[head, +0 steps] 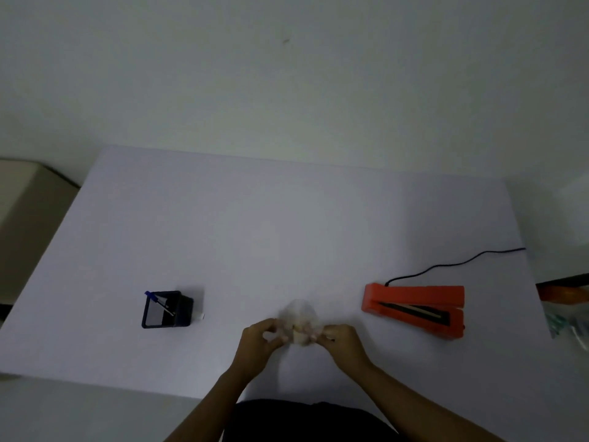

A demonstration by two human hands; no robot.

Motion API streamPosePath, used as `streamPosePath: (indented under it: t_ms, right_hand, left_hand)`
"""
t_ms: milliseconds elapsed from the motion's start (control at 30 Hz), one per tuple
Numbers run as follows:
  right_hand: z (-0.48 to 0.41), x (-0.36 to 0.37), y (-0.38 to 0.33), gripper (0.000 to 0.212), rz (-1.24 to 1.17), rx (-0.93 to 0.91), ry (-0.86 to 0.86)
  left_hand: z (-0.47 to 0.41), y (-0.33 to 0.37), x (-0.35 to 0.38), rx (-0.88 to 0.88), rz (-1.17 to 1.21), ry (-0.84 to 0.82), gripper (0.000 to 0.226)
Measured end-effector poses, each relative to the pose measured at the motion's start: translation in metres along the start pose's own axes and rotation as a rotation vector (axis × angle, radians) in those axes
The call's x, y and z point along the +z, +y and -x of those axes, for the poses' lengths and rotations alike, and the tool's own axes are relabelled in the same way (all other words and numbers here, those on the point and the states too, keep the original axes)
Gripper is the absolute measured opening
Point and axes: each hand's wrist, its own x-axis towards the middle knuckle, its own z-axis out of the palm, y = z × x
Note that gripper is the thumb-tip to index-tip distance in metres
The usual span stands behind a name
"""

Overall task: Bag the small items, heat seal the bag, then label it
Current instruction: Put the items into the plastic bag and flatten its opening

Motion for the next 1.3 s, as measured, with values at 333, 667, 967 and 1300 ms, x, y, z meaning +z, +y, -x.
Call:
streamPosePath:
  t_ms: [333,667,967,1300]
  right_hand:
    - [-0.017,0.001,0.003,0.022,-0.179,0.258,-0.017]
    - [-0.025,0.011,0.020,0.013,-0.273,0.512,0.007]
    - [-0.027,0.023,0.014,0.009,-0.480,0.652,-0.009]
    - [-0.021,0.014,0.020,0.020,-0.535,0.621,-0.014]
  left_hand:
    - [-0.013,-0.009,0.002,-0.093,-0.023,-0.017,0.022]
    - [-0.040,-0.023,0.007,-0.167,-0.157,-0.088,0.027]
    - [-0.048,-0.022,0.013,-0.293,-0.161,-0.031,0.037]
    - [-0.044,-0.025,0.006,-0.357,-0.022,-0.162,0.014]
